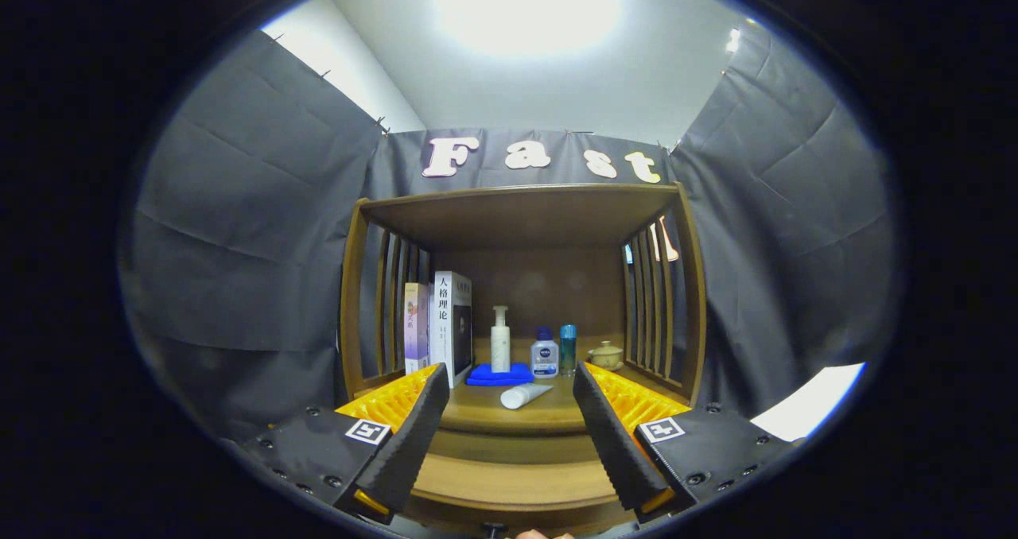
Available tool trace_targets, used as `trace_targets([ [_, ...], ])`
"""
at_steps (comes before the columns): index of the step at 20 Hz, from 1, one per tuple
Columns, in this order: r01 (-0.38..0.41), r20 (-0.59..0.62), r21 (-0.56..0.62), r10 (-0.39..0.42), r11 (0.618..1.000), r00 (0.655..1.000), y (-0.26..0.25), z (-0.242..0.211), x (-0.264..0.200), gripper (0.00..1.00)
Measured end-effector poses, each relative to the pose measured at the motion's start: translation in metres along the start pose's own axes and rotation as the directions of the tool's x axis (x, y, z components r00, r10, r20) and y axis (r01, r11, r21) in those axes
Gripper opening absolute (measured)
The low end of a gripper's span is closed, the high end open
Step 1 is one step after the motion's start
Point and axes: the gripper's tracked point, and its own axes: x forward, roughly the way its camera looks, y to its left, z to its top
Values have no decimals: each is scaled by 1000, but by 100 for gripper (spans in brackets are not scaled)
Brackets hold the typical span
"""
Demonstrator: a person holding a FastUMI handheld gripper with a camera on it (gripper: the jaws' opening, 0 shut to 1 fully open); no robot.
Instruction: Pull open the drawer, take out the items inside it, and place them on the countertop above the cabinet.
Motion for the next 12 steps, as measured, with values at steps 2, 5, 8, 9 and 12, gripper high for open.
trace_targets([
  [2,-3,-42,-1,3,1000,999,1,-18,-16,98],
  [5,7,-79,3,-7,1000,997,2,-36,-40,98],
  [8,44,-133,5,-43,999,990,-5,-65,-58,98],
  [9,47,-159,17,-44,999,986,-4,-76,-61,98],
  [12,64,-211,50,-52,997,976,-6,-98,-65,98],
])
